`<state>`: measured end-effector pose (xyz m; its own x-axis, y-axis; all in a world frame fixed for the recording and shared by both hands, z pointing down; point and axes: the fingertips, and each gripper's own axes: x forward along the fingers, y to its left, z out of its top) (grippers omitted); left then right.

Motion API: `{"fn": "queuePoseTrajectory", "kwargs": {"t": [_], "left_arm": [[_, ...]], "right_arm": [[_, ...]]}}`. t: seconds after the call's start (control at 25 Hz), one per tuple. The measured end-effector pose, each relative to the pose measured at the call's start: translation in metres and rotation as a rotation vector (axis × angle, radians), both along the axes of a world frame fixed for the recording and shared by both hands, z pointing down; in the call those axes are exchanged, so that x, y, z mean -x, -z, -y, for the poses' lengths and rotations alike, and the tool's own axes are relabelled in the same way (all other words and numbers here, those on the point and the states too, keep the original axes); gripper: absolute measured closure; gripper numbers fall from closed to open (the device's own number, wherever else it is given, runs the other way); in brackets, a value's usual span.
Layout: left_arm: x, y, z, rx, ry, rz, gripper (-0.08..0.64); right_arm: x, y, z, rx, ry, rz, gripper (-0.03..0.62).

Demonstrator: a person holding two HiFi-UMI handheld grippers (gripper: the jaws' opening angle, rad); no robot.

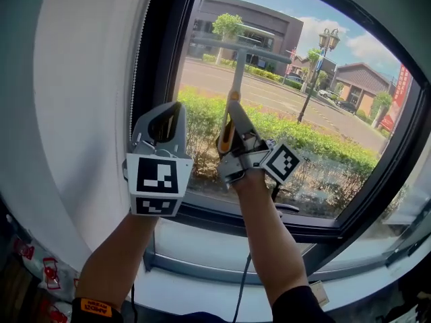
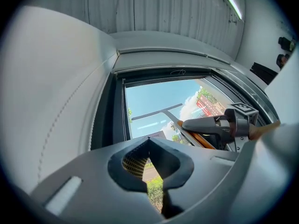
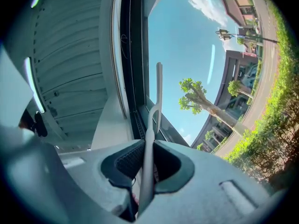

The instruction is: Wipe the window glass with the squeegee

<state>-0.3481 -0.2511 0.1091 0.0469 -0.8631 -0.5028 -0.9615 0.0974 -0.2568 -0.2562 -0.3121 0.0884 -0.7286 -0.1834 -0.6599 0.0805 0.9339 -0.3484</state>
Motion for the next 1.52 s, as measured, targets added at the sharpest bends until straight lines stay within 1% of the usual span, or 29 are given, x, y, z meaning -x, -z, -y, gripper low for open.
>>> {"fn": "queuePoseTrajectory", "kwargs": {"t": [0.24,0.52,0.84,1.12,1.32,1.52], "left_arm": [[-0.004,-0.051,0.003,0.054,-0.018,-0.063,0.549],[-0.003,-0.103,0.004,0.114,-0.032,-0.111,0.549],[-0.006,-0.143,0.007,0.182,-0.039,-0.159,0.549],[-0.006,-0.158,0.012,0.202,-0.042,-0.166,0.546],[-0.009,-0.154,0.012,0.213,-0.033,-0.170,0.548],[-0.021,-0.127,0.014,0.164,-0.037,-0.125,0.546]], "right_arm": [[-0.002,-0.057,-0.006,0.076,-0.004,-0.022,0.545],[-0.004,-0.125,-0.010,0.156,-0.018,-0.053,0.545],[-0.009,-0.158,-0.014,0.212,-0.013,-0.064,0.545],[-0.008,-0.171,-0.015,0.214,-0.013,-0.090,0.545],[-0.011,-0.167,-0.022,0.167,-0.017,-0.110,0.545],[-0.026,-0.137,-0.024,0.098,-0.018,-0.094,0.545]]}}
